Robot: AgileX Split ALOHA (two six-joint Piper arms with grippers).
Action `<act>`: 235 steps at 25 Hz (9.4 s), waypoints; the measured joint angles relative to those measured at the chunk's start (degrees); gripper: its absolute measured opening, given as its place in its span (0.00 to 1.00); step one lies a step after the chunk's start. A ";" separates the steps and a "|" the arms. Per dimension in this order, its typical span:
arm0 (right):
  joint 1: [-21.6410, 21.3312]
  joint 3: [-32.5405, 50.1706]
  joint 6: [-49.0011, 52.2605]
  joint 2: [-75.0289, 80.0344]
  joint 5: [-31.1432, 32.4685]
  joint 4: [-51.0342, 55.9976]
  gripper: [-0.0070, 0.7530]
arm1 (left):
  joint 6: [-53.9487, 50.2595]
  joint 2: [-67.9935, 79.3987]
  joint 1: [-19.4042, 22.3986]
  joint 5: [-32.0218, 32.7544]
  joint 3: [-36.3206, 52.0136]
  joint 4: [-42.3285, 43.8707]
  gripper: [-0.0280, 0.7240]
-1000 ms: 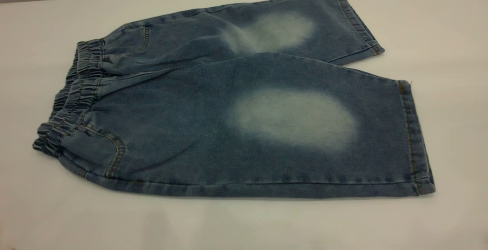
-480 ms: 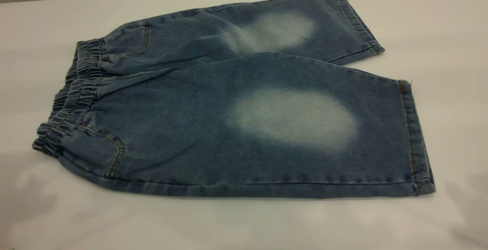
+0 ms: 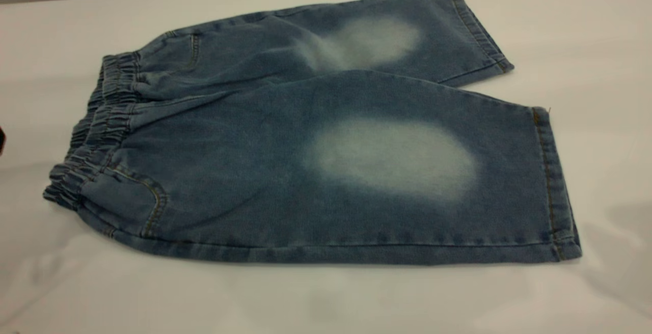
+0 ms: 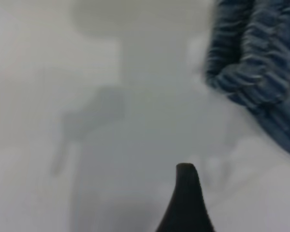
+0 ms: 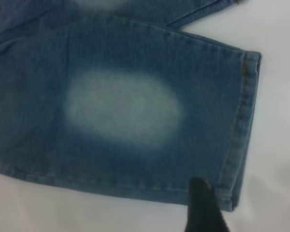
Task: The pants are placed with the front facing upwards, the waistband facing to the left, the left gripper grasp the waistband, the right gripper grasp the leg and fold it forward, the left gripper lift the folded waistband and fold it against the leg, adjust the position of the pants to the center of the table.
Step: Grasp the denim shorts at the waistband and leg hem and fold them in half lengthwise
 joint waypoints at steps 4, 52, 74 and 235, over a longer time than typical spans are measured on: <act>0.00 0.44 0.00 0.04 -0.91 -0.07 0.48 | 7.66 4.09 4.62 0.00 0.00 -8.78 0.71; 0.00 0.44 -1.07 0.04 -1.54 -0.08 0.48 | 25.82 29.14 12.26 0.82 -8.01 -44.24 0.67; 0.00 2.85 -1.09 7.86 -3.31 9.06 0.48 | 32.52 28.73 12.21 0.67 -8.01 -47.45 0.21; 0.06 -53.39 -23.11 69.95 -0.67 38.57 0.14 | 62.29 10.75 11.63 -12.08 -2.18 -94.76 0.32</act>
